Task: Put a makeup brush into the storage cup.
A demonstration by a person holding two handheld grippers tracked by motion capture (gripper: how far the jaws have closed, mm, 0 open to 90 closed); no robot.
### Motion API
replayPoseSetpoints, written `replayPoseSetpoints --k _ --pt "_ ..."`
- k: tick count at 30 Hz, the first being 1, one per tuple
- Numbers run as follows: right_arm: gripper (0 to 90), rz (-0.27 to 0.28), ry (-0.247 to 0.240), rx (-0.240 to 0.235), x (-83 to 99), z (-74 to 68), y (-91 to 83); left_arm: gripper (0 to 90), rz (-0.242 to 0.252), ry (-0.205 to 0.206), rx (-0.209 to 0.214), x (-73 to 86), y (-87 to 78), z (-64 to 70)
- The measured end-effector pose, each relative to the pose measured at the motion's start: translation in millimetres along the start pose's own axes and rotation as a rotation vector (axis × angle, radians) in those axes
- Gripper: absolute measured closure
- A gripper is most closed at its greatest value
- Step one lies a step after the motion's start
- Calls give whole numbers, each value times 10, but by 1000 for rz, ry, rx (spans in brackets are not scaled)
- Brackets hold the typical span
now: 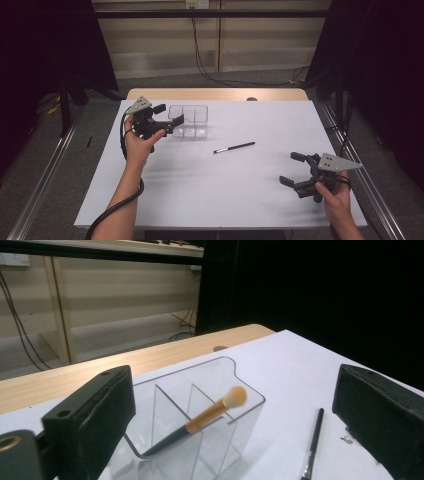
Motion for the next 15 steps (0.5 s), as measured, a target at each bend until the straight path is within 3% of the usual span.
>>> replayPoseSetpoints --k 15 --pt "31 -1 -1 0 5 -8 8 0 -5 13 54 160 -163 133"
Point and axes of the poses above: each handheld gripper's, and its own axes: y roughly forward along the jaws, x roughly out of its underside, z roughly to its right, the point moved 8 cm from there along y, roughly forward along the jaws, and after that the axes turned 14 degrees about y, right-handed, at the moved point
